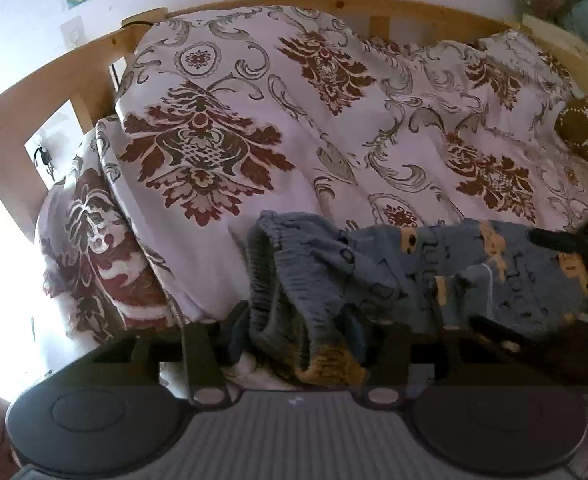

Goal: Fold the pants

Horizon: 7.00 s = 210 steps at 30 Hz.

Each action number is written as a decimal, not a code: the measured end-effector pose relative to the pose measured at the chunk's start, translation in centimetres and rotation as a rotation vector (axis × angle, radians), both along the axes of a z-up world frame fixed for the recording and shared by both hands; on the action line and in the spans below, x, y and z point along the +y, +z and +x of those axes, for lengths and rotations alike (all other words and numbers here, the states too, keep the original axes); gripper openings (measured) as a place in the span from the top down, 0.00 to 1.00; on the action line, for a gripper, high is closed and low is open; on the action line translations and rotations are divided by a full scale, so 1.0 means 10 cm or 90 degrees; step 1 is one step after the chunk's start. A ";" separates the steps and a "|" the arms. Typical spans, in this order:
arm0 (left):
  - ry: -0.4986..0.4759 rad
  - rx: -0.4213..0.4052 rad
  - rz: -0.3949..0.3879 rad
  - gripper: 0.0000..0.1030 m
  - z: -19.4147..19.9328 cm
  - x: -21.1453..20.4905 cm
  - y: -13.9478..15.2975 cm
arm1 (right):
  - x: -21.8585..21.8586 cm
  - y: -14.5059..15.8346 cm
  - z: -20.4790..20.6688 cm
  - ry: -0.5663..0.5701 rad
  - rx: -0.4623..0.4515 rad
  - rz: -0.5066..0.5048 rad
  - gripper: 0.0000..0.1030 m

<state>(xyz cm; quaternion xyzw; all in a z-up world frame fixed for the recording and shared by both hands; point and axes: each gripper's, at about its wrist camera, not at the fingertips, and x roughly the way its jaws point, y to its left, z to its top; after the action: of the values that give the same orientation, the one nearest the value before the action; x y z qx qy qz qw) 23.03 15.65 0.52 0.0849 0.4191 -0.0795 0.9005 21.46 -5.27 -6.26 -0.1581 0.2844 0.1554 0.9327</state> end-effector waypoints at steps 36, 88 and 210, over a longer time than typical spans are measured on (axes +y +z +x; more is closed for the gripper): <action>-0.041 -0.009 -0.171 0.81 -0.22 -0.76 0.64 | -1.40 0.77 -0.17 0.058 0.084 0.309 0.03; -0.236 0.043 0.014 0.77 -0.59 -3.05 -0.48 | -2.60 0.22 -0.04 0.010 0.292 0.463 0.76; 0.037 -0.066 -0.123 0.00 -0.89 -1.49 -0.43 | -1.89 0.45 -1.30 -0.223 -0.011 0.223 0.01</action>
<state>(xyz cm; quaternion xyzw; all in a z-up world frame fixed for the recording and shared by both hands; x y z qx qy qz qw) 14.09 0.79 -3.79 -0.0106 0.3644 -0.0887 0.9270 8.45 -24.20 -1.78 0.0566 0.2682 0.0372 0.9610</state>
